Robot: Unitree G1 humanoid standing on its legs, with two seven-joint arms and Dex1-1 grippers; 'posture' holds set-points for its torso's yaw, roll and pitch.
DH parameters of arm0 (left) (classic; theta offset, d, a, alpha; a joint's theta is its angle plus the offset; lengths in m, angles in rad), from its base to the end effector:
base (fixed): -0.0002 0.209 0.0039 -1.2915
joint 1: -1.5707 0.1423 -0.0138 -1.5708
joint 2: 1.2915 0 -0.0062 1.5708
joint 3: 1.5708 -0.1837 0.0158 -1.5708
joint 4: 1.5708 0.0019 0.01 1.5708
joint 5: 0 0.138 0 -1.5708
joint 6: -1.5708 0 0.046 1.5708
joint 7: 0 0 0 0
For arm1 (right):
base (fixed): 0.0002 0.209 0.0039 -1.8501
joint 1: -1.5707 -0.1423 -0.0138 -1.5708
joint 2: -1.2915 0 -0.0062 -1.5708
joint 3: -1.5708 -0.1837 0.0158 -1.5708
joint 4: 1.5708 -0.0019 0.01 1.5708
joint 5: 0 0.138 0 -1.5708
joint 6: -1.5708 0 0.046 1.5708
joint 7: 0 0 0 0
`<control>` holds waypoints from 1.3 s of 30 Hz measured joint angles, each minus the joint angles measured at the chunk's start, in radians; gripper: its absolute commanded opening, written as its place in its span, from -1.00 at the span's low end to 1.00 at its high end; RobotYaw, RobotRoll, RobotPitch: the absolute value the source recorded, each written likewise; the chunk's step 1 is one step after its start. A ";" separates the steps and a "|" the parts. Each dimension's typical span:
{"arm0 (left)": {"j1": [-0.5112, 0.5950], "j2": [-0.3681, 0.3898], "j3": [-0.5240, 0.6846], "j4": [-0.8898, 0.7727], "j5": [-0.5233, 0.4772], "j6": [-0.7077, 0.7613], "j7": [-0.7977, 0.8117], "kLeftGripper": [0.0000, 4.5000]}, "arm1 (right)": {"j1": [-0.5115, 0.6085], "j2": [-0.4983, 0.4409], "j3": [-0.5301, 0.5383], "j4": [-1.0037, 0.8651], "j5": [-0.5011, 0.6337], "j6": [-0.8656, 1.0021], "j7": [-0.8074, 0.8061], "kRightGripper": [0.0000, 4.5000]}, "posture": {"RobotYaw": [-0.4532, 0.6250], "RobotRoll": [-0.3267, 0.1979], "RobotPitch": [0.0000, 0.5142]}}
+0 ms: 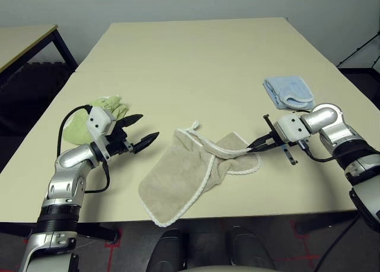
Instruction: Fold the towel and set it aside.
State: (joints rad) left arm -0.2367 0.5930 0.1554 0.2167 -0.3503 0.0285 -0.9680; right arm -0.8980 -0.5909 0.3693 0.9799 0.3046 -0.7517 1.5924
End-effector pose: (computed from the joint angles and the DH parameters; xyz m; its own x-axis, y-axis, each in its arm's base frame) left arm 0.2419 0.2885 0.1106 0.7217 -0.6855 -0.0966 0.6895 0.6995 0.1879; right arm 0.3333 -0.2315 0.1666 0.0228 0.8920 -0.4515 -0.8154 -0.2447 -0.5247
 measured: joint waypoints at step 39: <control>-0.149 -0.040 -0.184 0.028 0.023 0.051 -0.192 1.00 | -0.466 0.160 -0.200 0.186 -0.497 -0.205 -1.075 -0.97 | -0.15 0.25 -0.79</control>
State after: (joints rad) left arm -0.3860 0.5533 -0.0288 0.2449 -0.3269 0.0791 -1.1600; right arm -1.3642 -0.4308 0.1690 1.1660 -0.1923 -0.9569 0.5175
